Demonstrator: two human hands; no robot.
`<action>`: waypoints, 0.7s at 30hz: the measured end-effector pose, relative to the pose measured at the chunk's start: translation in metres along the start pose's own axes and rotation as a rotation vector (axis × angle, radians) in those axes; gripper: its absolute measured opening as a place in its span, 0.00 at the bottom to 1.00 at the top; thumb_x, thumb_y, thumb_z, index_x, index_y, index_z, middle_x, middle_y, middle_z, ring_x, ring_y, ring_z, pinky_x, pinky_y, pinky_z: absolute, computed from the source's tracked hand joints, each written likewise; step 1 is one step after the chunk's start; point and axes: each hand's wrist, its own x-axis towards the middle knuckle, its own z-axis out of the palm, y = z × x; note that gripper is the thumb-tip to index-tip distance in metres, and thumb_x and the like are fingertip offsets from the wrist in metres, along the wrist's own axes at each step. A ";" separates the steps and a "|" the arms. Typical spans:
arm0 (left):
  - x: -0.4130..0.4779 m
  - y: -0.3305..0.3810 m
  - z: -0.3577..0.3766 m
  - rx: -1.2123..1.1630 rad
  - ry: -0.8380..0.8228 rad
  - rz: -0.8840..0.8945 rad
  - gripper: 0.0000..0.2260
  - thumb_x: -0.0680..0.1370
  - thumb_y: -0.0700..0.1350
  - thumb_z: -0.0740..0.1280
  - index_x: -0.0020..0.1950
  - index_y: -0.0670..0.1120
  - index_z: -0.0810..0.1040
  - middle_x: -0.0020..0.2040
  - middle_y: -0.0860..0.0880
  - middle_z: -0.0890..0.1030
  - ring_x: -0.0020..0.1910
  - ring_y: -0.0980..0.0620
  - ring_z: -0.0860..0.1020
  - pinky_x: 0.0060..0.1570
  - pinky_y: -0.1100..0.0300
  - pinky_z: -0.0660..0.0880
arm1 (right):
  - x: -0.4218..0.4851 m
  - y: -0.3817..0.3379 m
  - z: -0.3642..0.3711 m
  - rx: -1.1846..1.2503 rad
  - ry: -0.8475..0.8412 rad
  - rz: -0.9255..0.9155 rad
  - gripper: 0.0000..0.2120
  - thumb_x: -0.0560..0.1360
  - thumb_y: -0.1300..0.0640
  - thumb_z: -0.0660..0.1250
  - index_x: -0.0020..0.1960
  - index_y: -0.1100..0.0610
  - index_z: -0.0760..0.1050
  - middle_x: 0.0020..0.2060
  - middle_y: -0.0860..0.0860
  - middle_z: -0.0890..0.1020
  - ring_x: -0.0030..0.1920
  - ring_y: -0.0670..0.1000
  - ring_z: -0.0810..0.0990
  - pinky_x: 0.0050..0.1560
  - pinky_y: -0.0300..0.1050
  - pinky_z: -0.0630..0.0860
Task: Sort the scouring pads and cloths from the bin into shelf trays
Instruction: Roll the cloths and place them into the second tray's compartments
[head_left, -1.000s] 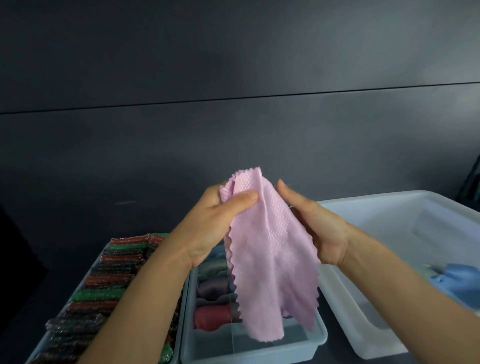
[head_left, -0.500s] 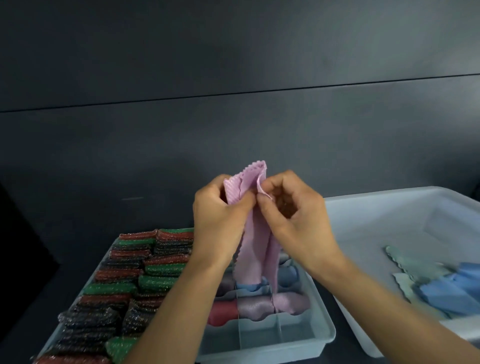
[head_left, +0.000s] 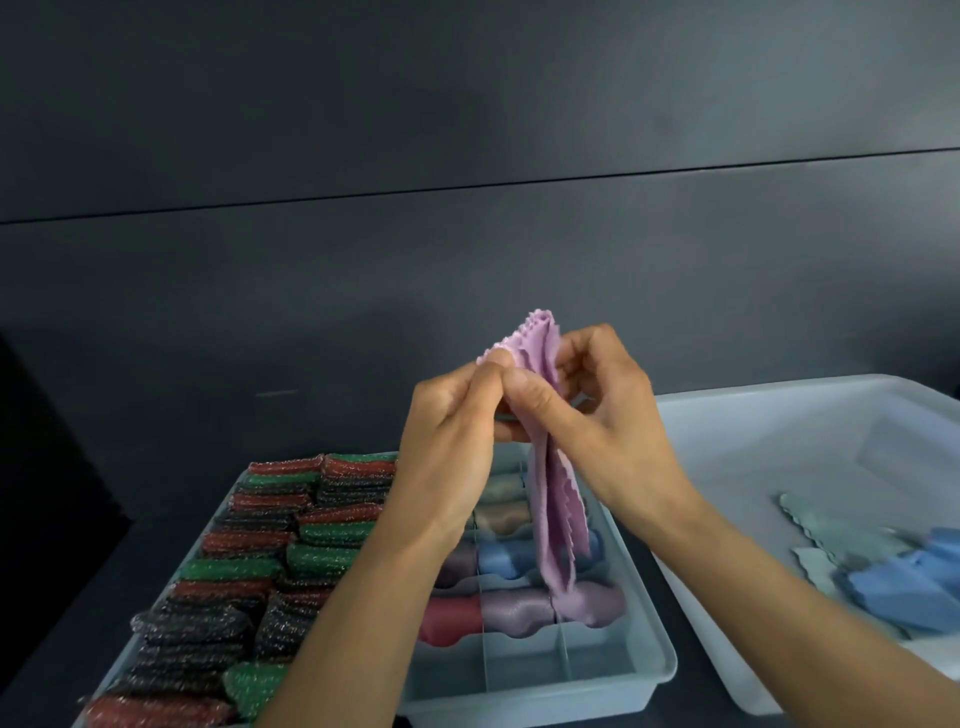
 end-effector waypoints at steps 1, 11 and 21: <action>0.001 0.001 -0.001 -0.011 -0.015 -0.009 0.17 0.84 0.43 0.57 0.47 0.39 0.83 0.43 0.40 0.85 0.45 0.45 0.85 0.48 0.49 0.81 | 0.001 -0.001 0.000 0.042 0.007 0.034 0.17 0.70 0.45 0.74 0.46 0.55 0.71 0.36 0.47 0.78 0.39 0.53 0.79 0.39 0.42 0.77; 0.013 0.023 -0.030 0.116 -0.039 0.071 0.16 0.82 0.49 0.61 0.42 0.42 0.81 0.39 0.50 0.81 0.41 0.58 0.79 0.48 0.71 0.73 | 0.006 0.004 -0.019 0.360 0.130 0.190 0.06 0.68 0.60 0.68 0.39 0.60 0.72 0.32 0.52 0.74 0.31 0.48 0.70 0.30 0.38 0.68; 0.013 0.034 -0.037 0.190 -0.228 0.073 0.17 0.82 0.51 0.60 0.40 0.43 0.80 0.38 0.48 0.79 0.41 0.54 0.78 0.55 0.56 0.73 | 0.006 -0.001 -0.039 0.709 -0.203 0.433 0.03 0.67 0.65 0.72 0.40 0.60 0.79 0.33 0.51 0.81 0.32 0.47 0.78 0.32 0.37 0.74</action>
